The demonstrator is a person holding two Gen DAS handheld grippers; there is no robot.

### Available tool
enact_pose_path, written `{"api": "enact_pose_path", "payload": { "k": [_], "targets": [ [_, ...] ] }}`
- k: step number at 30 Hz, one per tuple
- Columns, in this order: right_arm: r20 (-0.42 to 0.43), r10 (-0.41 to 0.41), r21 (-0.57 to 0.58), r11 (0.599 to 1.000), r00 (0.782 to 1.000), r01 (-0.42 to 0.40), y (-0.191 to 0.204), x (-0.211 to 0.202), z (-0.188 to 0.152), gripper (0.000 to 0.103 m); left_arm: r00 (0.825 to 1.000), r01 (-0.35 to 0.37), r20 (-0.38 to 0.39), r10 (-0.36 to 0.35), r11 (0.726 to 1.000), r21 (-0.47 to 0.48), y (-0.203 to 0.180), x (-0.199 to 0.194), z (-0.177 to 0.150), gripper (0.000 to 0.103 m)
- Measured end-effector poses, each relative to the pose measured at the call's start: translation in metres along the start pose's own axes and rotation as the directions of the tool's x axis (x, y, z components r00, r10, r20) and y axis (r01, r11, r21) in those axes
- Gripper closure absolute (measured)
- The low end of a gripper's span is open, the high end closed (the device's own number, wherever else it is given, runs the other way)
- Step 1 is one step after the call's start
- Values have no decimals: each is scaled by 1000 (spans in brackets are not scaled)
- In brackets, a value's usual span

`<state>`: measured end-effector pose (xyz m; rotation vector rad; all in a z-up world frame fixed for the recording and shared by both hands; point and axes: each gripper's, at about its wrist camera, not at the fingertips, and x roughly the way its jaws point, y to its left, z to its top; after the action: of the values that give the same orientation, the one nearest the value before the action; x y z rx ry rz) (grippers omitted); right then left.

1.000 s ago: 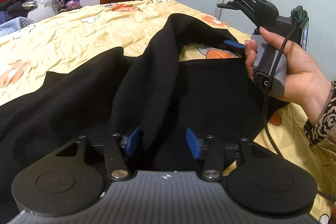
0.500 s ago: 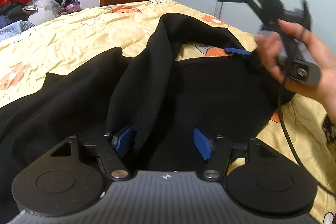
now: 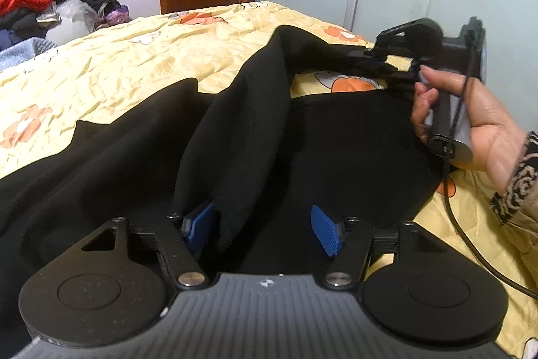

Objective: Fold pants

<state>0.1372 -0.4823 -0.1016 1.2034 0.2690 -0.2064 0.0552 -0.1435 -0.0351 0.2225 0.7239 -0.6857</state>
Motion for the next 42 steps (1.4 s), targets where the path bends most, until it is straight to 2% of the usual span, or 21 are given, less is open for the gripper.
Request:
{"api": "enact_pose_path", "payload": {
  "k": [8,10,11,13,15,17,19,21,22,25,28,30,31,32,33,34,35,37,40,42],
  "targets": [
    [119,73,-107,992,990,-60,14,-62,21,99,999,-5,54,4,1000,9,-1,-14,12,37],
    [101,84,-112,991,991,-73,15,-73,24,97,998,6,55,-6,1000,5,0,-13,17,37],
    [78,69,-121,991,995,-59,16,-76,24,92,999,9,52,-10,1000,20,0,-11,22,37],
    [27,-12,-191,981,1000,17,20,-78,20,71,997,-16,82,8,995,100,-5,-9,39,36],
    [-1,-78,-324,943,997,73,25,-82,11,28,990,-52,138,19,971,235,-15,-6,57,34],
    [25,-109,-435,894,994,109,27,-93,0,19,978,-117,204,36,909,400,-30,1,78,25],
    [33,-112,-489,865,993,114,22,-107,-7,19,956,-197,290,37,814,546,-49,14,95,25],
    [27,-94,-463,881,995,96,11,-122,-11,19,950,-222,313,12,731,645,-67,32,109,24],
    [21,-85,-441,893,996,86,5,-128,-13,19,953,-221,303,5,694,685,-77,44,115,24],
    [10,-84,-399,913,996,81,-7,-144,-19,19,961,-224,277,6,605,764,-105,81,126,25],
    [22,-63,-370,927,998,67,-19,-164,-26,20,957,-254,290,4,495,831,-130,115,121,28],
    [29,-53,-367,928,998,60,-25,-171,-29,20,963,-238,271,-7,459,856,-142,134,118,28],
    [35,-47,-364,930,998,56,-28,-173,-30,20,970,-217,241,4,456,863,-145,146,118,37],
    [32,-38,-368,929,999,47,-30,-176,-31,20,979,-190,203,21,458,868,-149,156,119,55],
    [32,-34,-375,926,999,44,-31,-177,-32,20,988,-149,147,42,472,869,-150,166,122,68],
    [37,-32,-382,923,999,44,-32,-179,-33,20,994,-114,97,60,499,859,-150,173,125,90],
    [45,-33,-385,922,998,48,-31,-180,-34,20,996,-90,64,66,542,836,-148,176,128,92],
    [52,-34,-395,917,998,51,-31,-180,-36,18,996,-90,81,41,604,792,-143,169,132,96],
    [50,-25,-406,913,998,43,-31,-178,-36,14,989,-104,146,-10,652,751,-139,148,135,99],
    [44,-28,-418,907,999,43,-28,-176,-37,12,983,-75,168,-68,692,718,-144,134,142,100]
  ]
}}
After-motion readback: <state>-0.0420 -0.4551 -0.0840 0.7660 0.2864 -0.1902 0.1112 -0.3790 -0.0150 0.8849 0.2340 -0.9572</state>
